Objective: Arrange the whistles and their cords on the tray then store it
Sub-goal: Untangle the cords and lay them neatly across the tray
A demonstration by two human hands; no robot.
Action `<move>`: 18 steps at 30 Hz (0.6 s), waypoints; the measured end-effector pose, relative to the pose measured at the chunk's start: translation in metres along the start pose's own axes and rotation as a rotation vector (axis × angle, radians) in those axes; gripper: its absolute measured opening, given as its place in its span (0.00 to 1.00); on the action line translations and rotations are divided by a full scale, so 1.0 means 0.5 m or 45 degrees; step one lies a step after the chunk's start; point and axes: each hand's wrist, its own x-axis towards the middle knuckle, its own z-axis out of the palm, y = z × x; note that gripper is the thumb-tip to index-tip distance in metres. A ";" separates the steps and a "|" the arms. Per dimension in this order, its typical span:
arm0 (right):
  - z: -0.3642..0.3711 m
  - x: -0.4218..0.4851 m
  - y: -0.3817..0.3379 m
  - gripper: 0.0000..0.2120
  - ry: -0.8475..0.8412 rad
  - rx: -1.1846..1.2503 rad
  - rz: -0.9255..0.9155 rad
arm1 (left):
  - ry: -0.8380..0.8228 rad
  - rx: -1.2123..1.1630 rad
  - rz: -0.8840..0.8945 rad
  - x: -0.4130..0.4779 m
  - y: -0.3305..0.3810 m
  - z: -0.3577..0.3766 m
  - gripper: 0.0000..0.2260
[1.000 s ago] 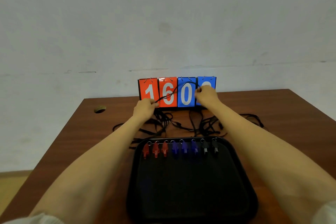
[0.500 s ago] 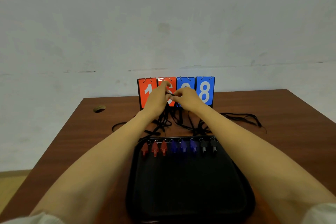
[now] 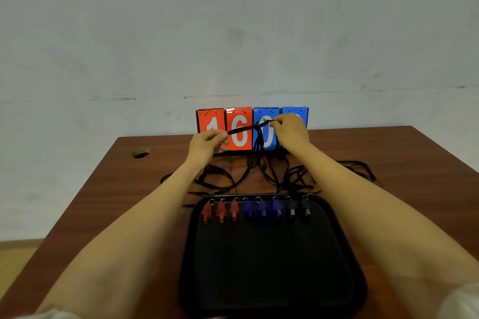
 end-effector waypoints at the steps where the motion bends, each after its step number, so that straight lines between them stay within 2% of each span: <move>1: 0.000 0.002 0.005 0.14 -0.006 -0.063 -0.005 | 0.020 0.065 0.012 0.002 0.001 -0.001 0.10; 5: 0.000 0.007 0.030 0.12 -0.020 -0.346 -0.007 | 0.327 0.234 -0.058 0.021 -0.007 0.000 0.10; 7: -0.002 0.009 0.041 0.11 -0.010 -0.378 0.001 | 0.408 0.282 -0.134 0.027 -0.016 -0.003 0.08; 10: 0.001 0.009 0.044 0.13 -0.078 -0.191 -0.024 | 0.319 0.517 -0.222 0.038 -0.040 -0.001 0.09; 12: 0.005 0.006 0.036 0.14 -0.125 -0.055 -0.080 | 0.209 0.747 -0.220 0.039 -0.044 0.017 0.15; 14: 0.008 -0.001 0.020 0.16 -0.154 0.014 -0.122 | 0.116 0.758 -0.111 0.034 -0.036 0.050 0.22; 15: 0.010 -0.003 0.011 0.17 -0.162 0.034 -0.137 | 0.115 0.684 -0.015 0.023 -0.024 0.069 0.21; 18: 0.012 -0.009 -0.011 0.17 -0.173 0.063 -0.176 | 0.222 0.586 0.313 -0.017 0.011 0.117 0.09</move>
